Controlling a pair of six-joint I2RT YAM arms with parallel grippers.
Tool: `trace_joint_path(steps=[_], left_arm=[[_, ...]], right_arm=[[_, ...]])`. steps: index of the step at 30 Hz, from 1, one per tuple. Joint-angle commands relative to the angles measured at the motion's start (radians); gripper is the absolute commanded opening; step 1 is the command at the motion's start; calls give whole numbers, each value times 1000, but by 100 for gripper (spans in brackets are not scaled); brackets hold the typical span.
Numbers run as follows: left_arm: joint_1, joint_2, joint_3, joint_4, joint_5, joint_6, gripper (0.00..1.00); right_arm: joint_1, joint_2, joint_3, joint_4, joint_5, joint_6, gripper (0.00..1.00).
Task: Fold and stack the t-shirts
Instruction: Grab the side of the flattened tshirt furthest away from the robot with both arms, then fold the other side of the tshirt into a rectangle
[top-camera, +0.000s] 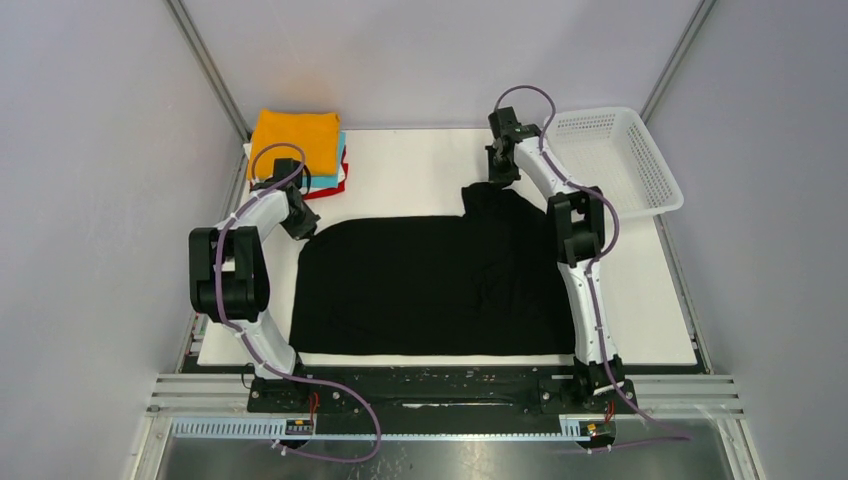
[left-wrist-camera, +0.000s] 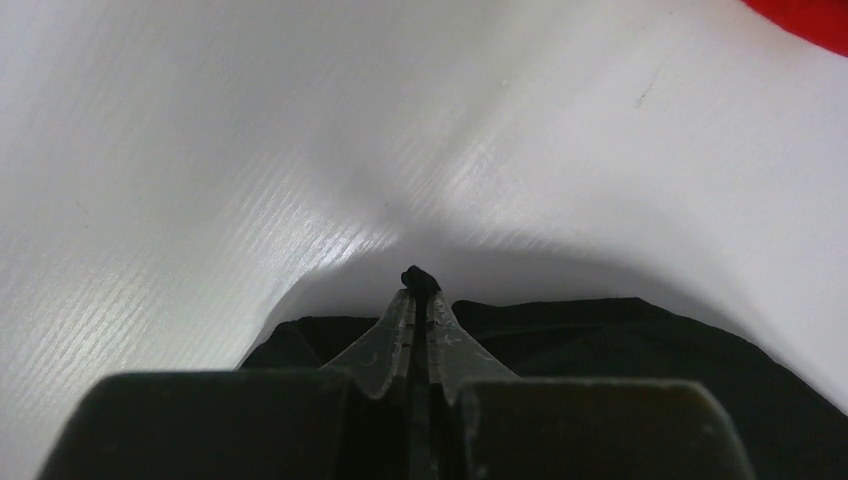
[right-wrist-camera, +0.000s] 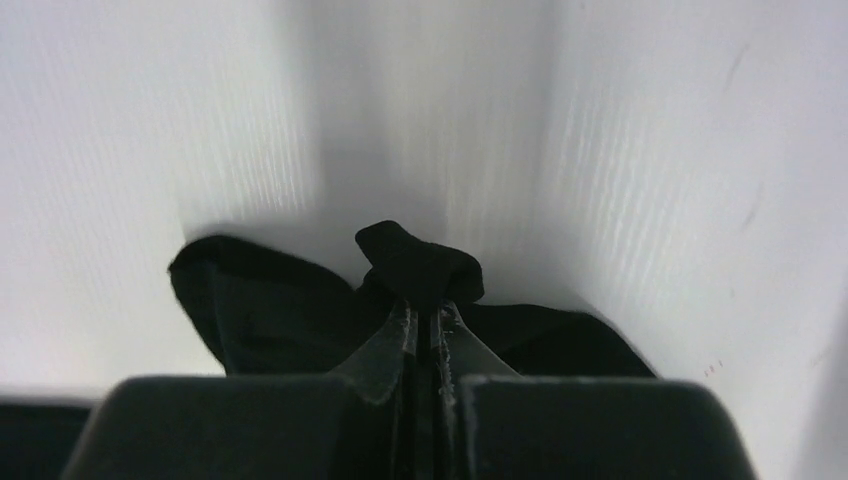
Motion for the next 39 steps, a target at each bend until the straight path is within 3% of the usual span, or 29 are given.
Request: trace_joint_path(steps=[1, 10, 19, 30, 39], left_arm=[[-4, -92, -31, 46, 4, -10, 0], [-4, -195, -122, 82, 35, -17, 0], [-23, -316, -244, 115, 49, -37, 0], [-23, -508, -388, 122, -27, -67, 0], [-24, -650, -441, 89, -95, -101, 0]], right_arm=[[4, -233, -182, 148, -1, -47, 0], [22, -548, -644, 324, -106, -113, 0], [109, -838, -972, 340, 2, -146, 0], [149, -1170, -1250, 252, 118, -57, 0], [155, -1349, -1364, 205, 77, 4, 0]])
